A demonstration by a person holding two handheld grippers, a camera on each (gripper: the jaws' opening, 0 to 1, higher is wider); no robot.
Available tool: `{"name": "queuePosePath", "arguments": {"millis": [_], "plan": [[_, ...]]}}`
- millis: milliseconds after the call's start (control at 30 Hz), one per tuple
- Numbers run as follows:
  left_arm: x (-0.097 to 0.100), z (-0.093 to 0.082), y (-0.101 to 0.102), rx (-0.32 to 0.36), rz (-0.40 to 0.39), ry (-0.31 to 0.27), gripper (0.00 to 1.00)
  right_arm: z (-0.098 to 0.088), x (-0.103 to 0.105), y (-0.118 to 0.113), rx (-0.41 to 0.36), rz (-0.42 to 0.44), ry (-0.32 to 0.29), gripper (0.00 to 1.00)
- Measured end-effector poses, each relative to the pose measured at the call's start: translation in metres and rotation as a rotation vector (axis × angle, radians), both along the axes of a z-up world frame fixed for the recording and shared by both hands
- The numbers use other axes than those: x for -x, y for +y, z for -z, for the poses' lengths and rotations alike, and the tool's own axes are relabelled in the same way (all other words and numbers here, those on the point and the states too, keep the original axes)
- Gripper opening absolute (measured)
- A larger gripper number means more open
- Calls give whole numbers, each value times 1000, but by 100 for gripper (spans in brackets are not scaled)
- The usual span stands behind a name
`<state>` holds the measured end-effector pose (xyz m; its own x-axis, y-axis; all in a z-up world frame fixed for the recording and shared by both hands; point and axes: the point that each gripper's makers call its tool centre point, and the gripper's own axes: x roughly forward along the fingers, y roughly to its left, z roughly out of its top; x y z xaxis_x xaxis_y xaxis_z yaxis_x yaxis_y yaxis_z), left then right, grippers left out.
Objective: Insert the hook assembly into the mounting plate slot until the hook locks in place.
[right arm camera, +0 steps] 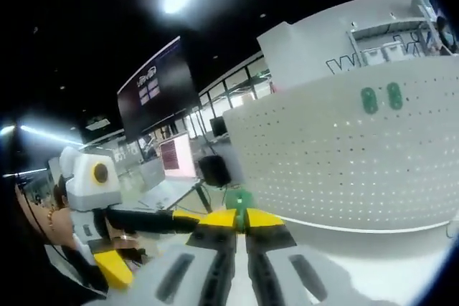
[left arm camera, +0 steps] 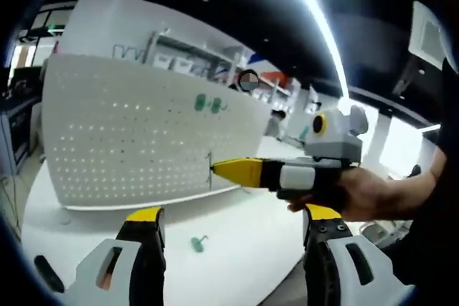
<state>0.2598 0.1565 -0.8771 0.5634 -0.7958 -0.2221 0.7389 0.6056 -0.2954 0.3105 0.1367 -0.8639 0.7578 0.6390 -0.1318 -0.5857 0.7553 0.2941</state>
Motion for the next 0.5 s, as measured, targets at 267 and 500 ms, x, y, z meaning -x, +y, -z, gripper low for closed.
{"name": "queuePosePath", "arguments": {"millis": [267, 500], "plan": [[2, 2, -6, 20, 23, 9, 82, -3, -12, -14, 11, 52, -21, 1], [0, 8, -3, 16, 19, 18, 86, -29, -45, -57, 33, 199, -120, 1]]}}
